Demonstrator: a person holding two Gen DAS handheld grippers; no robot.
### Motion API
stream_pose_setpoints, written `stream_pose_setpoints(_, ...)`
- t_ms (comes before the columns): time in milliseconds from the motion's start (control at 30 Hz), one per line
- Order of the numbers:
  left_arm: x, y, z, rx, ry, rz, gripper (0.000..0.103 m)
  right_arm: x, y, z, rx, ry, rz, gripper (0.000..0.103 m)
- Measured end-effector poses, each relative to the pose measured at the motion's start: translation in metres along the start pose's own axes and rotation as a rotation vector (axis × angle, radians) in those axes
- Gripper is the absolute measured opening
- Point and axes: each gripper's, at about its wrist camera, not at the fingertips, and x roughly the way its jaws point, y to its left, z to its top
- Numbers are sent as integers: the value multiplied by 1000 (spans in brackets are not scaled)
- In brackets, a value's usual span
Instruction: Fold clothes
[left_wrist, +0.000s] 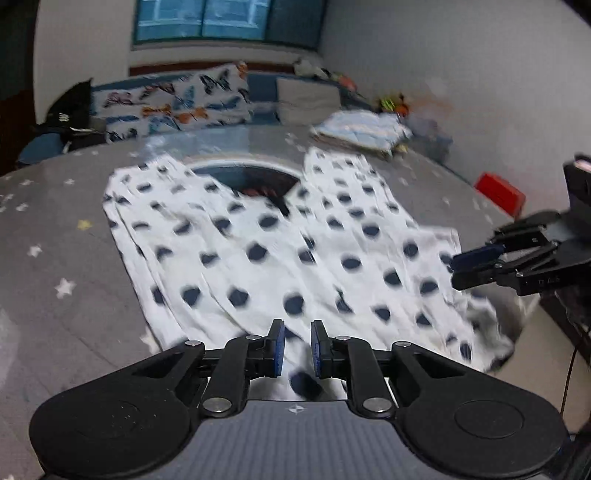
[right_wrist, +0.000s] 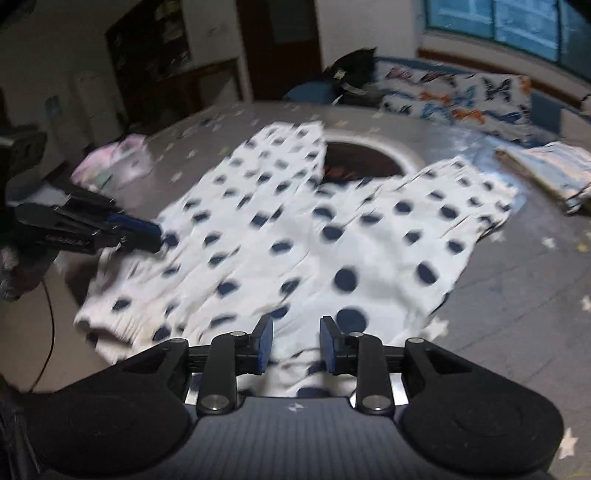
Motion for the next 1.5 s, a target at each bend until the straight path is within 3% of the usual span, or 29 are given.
stream_pose_setpoints(133,5,6,-15,-2,40,14,17,5,-2,-15,-18,70,-14,29)
stream_pose_setpoints(300,-9,5,-16,-14,26,24,17,-10,-2,-19,-42,69,-48,29)
stream_pose_setpoints(400,-24,-2,-12,-23,-16,14,17,-20,5,-17,-46,46,7,32)
stream_pose_setpoints(500,-38,-14,-10,-25,-50,-48,18,-27,21,-15,-84,43,111,44)
stream_pose_setpoints(700,-44,-53,-22,129,-27,-170,25,-20,52,-23,-193,96,175,44)
stream_pose_setpoints(833,-36,-71,-33,247,-10,-147,35,-18,59,-24,-219,85,145,44)
stream_pose_setpoints(967,-29,-82,-42,343,4,-83,35,-19,64,-23,-242,68,144,48)
stream_pose_setpoints(1033,-26,-87,-46,391,6,-47,29,-17,67,-22,-253,61,144,48)
stream_pose_setpoints(1067,-27,-87,-45,388,-5,-44,17,-16,69,-21,-261,58,144,48)
stream_pose_setpoints(1100,-29,-86,-43,379,-18,-45,11,-15,71,-21,-270,54,143,49)
stream_pose_setpoints(1167,-32,-85,-39,359,-45,-47,7,-13,76,-20,-293,48,140,52)
stream_pose_setpoints(1500,-46,-73,-20,226,-133,-99,5,7,103,-24,-406,-15,63,55)
